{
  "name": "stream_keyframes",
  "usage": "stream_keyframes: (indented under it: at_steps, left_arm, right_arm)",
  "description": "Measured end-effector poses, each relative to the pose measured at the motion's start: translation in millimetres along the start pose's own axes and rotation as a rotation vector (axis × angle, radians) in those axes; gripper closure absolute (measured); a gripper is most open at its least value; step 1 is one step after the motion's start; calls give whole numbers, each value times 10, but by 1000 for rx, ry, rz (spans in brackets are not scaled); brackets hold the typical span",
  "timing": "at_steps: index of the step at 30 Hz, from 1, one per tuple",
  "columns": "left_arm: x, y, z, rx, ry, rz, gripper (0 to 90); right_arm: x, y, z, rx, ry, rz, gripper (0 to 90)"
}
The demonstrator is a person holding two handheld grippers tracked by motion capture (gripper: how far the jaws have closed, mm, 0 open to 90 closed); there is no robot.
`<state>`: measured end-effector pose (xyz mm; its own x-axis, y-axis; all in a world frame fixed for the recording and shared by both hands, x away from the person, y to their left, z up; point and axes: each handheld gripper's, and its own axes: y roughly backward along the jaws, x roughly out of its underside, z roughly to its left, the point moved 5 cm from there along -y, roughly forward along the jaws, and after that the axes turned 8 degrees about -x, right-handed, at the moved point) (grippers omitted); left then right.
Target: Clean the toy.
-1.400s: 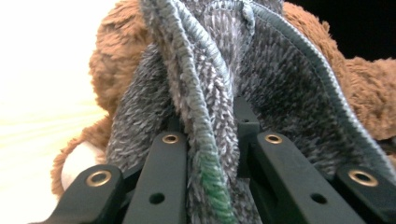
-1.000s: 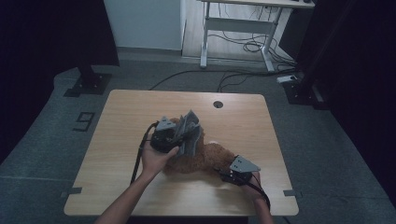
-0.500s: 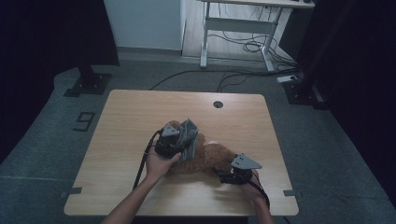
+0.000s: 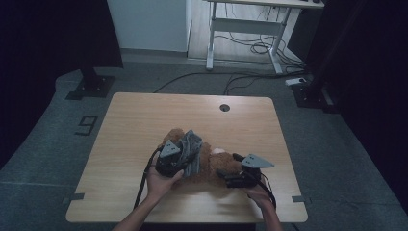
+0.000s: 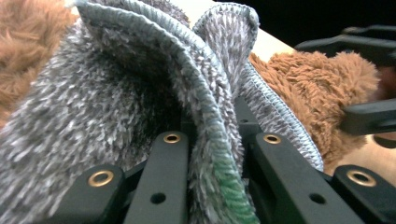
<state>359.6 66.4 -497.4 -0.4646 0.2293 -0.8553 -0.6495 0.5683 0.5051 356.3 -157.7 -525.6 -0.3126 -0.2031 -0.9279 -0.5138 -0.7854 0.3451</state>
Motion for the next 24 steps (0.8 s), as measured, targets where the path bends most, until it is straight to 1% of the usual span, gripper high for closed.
stream_keyframes:
  at_steps: [1, 3, 5, 6, 9, 11, 13, 14, 15, 16, 18, 21, 24]
  left_arm:
    - [9, 9, -4, 3, 0, -1, 802]
    - [31, 26, -12, 8, -1, -5, 802]
    - [44, 32, -24, 14, 2, -12, 802]
    - [49, 32, -34, 13, 0, -15, 801]
    - [57, 41, -64, 14, -2, -21, 800]
    - [52, 50, -74, 19, 2, -24, 797]
    - [25, 59, -74, 34, 19, -22, 794]
    - [-1, 62, -75, 36, 23, -24, 792]
    - [-27, 67, -76, 36, 24, -25, 790]
    - [-84, 74, -79, 36, 27, -29, 790]
    - [-185, 82, -101, 42, 28, -36, 789]
    - [-381, 78, -233, 68, 0, -56, 787]
    - [-524, 24, -436, 94, -42, -65, 786]
  right_arm:
    - [53, -66, -3, -3, -4, 43, 59]
    - [125, -116, -17, 6, 2, 78, 96]
    - [145, -95, -24, 3, 2, 82, 136]
    - [157, -87, -20, 11, 7, 98, 168]
    - [182, -85, -11, 26, 24, 121, 276]
    - [177, -97, -15, 42, 45, 126, 348]
    - [160, -128, -28, 66, 82, 126, 390]
    - [151, -152, -41, 81, 98, 121, 400]
    - [143, -175, -57, 92, 102, 115, 405]
    - [137, -192, -69, 96, 101, 107, 407]
    - [122, -215, -104, 90, 83, 95, 406]
    - [108, -204, -130, 81, 57, 79, 400]
    - [106, -201, -128, 82, 55, 71, 387]
